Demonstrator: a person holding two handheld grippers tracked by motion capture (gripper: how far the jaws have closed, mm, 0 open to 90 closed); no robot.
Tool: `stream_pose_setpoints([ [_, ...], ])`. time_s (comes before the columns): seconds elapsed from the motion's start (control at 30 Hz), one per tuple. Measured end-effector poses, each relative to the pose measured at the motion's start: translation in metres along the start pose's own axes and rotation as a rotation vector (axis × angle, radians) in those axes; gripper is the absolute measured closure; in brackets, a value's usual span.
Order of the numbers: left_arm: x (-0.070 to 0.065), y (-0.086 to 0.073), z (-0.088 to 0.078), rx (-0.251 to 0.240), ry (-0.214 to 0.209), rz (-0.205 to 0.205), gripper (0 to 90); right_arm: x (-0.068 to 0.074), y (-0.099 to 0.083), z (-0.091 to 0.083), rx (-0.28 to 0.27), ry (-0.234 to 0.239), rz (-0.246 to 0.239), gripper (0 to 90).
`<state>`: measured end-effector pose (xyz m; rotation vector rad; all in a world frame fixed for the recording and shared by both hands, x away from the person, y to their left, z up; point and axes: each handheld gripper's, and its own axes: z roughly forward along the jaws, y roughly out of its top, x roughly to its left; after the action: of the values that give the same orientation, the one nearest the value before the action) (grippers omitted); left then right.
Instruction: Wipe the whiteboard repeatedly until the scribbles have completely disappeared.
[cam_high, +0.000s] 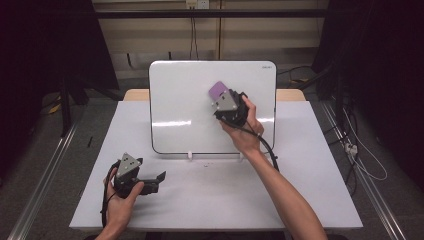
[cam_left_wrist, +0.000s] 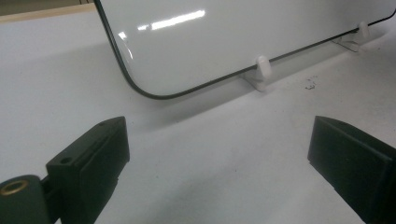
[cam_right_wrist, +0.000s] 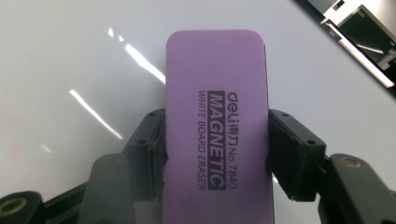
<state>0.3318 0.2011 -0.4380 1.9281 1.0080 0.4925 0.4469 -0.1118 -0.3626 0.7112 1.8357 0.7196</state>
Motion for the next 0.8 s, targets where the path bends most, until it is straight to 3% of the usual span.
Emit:
stream_pose_setpoints([
  [0.17, -0.002, 0.0, 0.001, 0.0, -0.001, 0.001, 5.2, 0.044, -0.005, -0.009, -0.015, 0.062, -0.107, 41.7],
  [0.23, -0.004, 0.001, 0.002, -0.003, -0.008, 0.001, 5.3, 0.068, -0.007, -0.014, -0.022, 0.113, -0.154, 41.7],
  [0.27, -0.004, 0.001, 0.002, 0.003, -0.006, 0.009, 5.3, 0.068, -0.007, -0.014, -0.022, 0.113, -0.154, 41.7],
  [0.33, -0.004, 0.001, 0.002, 0.005, -0.01, 0.015, 5.2, 0.084, -0.008, -0.017, -0.023, 0.155, -0.176, 41.7],
  [0.4, -0.002, 0.0, 0.002, 0.007, -0.007, 0.013, 5.2, 0.091, -0.008, -0.018, -0.024, 0.169, -0.193, 41.6],
  [0.47, -0.001, 0.0, 0.002, 0.01, -0.002, 0.004, 5.2, 0.088, -0.007, -0.017, -0.011, 0.186, -0.181, 41.7],
  [0.53, 0.0, -0.001, 0.002, 0.012, -0.003, 0.002, 5.3, 0.078, -0.004, -0.015, -0.009, 0.155, -0.18, 41.7],
  [0.7, -0.002, 0.0, 0.001, 0.003, -0.003, 0.006, 5.3, 0.024, 0.001, -0.004, 0.011, 0.055, -0.042, 41.7],
  [0.8, -0.001, -0.001, 0.001, 0.0, -0.005, 0.003, 5.3, -0.008, 0.001, 0.0, 0.025, -0.011, 0.01, 41.7],
])
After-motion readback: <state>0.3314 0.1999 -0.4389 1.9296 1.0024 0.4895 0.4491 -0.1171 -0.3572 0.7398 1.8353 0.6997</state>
